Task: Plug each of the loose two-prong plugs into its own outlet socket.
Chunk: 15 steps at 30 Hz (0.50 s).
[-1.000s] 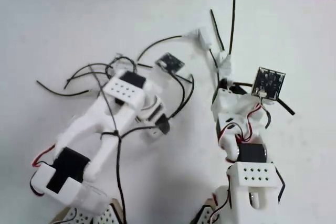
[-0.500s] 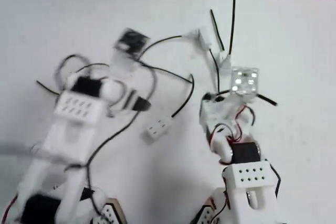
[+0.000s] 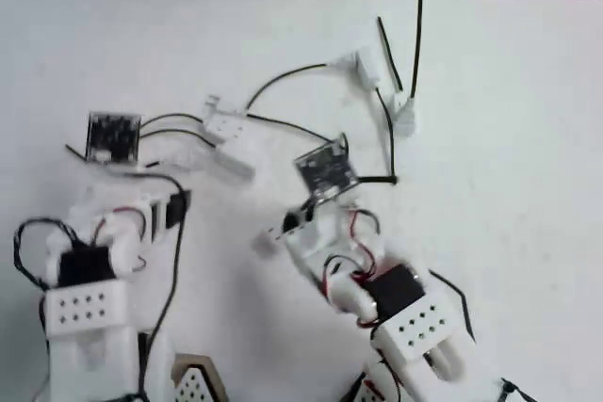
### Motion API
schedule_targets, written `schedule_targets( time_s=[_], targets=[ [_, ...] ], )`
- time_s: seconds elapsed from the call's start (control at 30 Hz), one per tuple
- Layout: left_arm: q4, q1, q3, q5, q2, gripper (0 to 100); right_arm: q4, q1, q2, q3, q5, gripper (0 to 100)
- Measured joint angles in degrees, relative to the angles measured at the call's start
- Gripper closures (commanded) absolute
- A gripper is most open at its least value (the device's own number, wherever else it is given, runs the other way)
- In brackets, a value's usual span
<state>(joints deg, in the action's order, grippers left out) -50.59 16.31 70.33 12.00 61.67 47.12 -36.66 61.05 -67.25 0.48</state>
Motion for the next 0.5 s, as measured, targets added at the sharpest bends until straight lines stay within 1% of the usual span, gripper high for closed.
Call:
schedule_targets(
  time_s=[0.07,0.2,0.37,0.5],
  targets=[
    [1.6,0.5,3.9,0.0,3.0,66,0.0,-1.5,-2.0,0.1,1.4,98.1],
    [2.3,0.6,8.2,0.0,7.7,66,-1.0,-3.1,-9.7,1.9,2.5,98.1],
    [2.3,0.6,10.5,0.0,11.6,66,-1.2,-5.8,-17.9,6.1,2.6,98.1],
    [2.3,0.6,11.1,0.1,12.7,66,-3.5,-5.5,-22.2,6.8,3.0,98.1]
  ],
)
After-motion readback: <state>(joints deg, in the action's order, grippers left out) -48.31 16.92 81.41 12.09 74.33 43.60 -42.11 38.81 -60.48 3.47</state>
